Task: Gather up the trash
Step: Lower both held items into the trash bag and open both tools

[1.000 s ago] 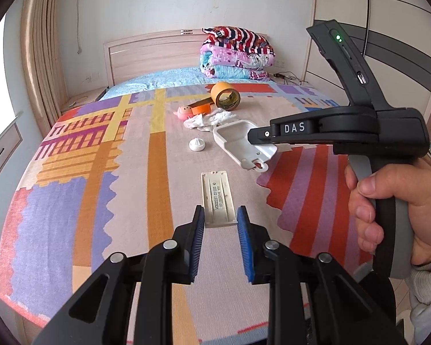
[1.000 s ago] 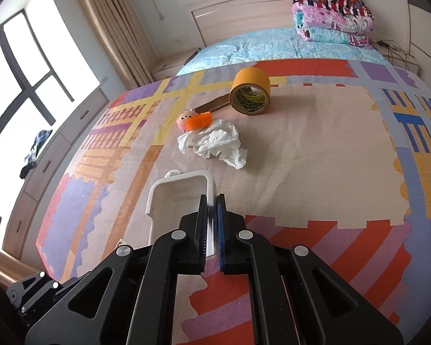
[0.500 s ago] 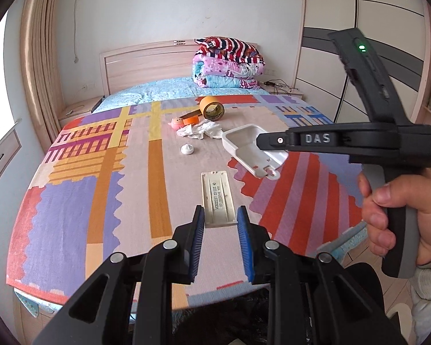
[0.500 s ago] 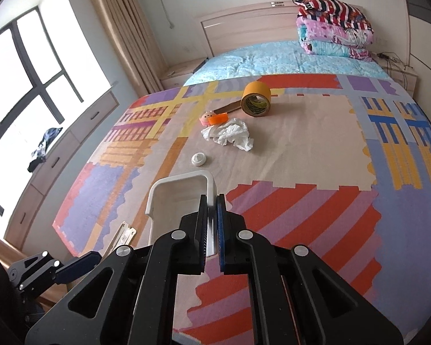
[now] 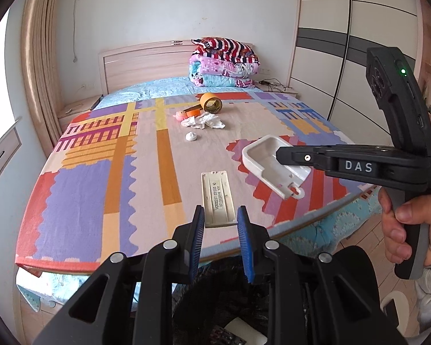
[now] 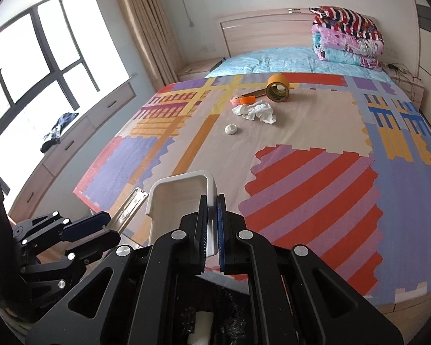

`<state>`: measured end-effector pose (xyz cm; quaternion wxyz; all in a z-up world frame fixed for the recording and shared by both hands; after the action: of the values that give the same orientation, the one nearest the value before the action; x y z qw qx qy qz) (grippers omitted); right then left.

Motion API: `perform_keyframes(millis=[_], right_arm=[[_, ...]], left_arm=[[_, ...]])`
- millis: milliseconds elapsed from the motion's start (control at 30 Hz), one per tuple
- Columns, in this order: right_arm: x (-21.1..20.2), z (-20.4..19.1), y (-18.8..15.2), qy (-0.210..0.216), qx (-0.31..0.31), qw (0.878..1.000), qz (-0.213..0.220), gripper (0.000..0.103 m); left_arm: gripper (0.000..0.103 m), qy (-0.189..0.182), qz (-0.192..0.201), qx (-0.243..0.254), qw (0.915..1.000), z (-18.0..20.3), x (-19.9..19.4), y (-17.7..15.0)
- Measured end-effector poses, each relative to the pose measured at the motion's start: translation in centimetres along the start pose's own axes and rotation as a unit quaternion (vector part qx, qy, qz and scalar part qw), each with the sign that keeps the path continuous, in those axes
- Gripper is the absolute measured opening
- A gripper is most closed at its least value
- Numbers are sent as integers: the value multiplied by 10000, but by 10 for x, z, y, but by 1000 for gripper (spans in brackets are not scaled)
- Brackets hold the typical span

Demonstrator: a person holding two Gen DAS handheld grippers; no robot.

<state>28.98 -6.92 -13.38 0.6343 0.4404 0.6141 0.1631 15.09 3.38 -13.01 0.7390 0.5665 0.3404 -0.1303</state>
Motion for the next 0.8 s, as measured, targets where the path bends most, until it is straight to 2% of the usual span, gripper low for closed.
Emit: perform_keyframes(millis=[200, 300, 433, 667, 800], right_arm=[[-3, -15, -28, 204, 14, 9997, -126, 7], [2, -20, -48, 419, 160, 9984, -340, 7], [6, -32, -72, 486, 114, 9971, -567, 7], [18, -44, -107, 445, 35, 9946, -934, 7], [31, -45, -128, 337, -12, 9924, -1187, 7]], left_arm=[[23, -238, -218, -26, 9995, 0, -13, -28], [23, -239, -326, -48, 9992, -4, -17, -43], [23, -301, -620, 24, 9976, -8, -17, -63], [23, -328, -1220, 338, 9914, -7, 1, -105], [23, -340, -1421, 377, 9886, -9, 14, -118]])
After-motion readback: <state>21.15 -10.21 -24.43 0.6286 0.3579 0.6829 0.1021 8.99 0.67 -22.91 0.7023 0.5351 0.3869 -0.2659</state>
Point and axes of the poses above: each gripper's, at about its wrist camera, not at the fingertips, and x roughly the way its jaws point, z to its right, y to its top, the point moved 5 cm from there along x, roughly the way its jaws point, and after that the axes turned 6 degrees about -x, right-handed, at the moved point
